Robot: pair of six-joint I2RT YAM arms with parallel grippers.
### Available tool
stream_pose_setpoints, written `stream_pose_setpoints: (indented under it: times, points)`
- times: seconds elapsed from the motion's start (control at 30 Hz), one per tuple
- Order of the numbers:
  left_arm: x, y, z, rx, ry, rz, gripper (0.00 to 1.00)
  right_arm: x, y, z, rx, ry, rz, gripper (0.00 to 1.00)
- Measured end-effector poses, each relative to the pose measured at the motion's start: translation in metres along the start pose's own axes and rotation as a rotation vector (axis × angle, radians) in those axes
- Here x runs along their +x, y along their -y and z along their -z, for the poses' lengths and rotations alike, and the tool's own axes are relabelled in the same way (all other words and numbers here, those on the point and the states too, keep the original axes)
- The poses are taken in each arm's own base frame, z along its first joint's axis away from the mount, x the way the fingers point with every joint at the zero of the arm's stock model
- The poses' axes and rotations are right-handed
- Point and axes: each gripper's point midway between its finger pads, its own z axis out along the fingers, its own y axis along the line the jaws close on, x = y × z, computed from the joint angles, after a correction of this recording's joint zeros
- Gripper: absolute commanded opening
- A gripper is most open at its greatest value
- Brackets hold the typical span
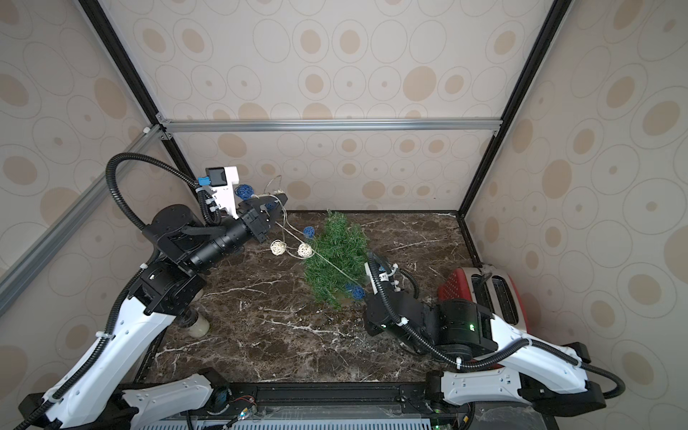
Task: Remove string lights from the small christmas tree
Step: Remove the light string from the Christmas tree.
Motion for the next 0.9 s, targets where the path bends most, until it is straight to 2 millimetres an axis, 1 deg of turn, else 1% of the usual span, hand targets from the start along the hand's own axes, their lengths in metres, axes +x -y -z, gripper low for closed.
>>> stream_pose_setpoints:
  times: [0.17, 0.3, 0.4, 0.5, 0.63, 0.9]
  points:
    - [0.008, 0.004, -0.014, 0.021, -0.030, 0.011, 0.00, -0.017, 0.036, 0.007, 0.163, 0.104, 0.010, 0.00]
    - [0.015, 0.007, -0.023, 0.034, -0.055, 0.017, 0.00, -0.033, 0.063, 0.021, 0.221, 0.187, -0.036, 0.00]
    - [0.017, 0.006, -0.028, 0.035, -0.064, 0.018, 0.00, -0.044, 0.081, 0.023, 0.279, 0.218, -0.060, 0.00]
    - [0.017, 0.006, -0.030, 0.032, -0.070, 0.019, 0.00, -0.050, 0.092, 0.020, 0.330, 0.231, -0.076, 0.00]
    - [0.022, 0.008, -0.031, 0.035, -0.092, 0.022, 0.00, -0.050, 0.111, 0.006, 0.402, 0.213, -0.088, 0.00]
    - [0.036, 0.003, -0.045, 0.030, -0.143, 0.026, 0.00, -0.070, 0.147, -0.003, 0.476, 0.265, -0.178, 0.00]
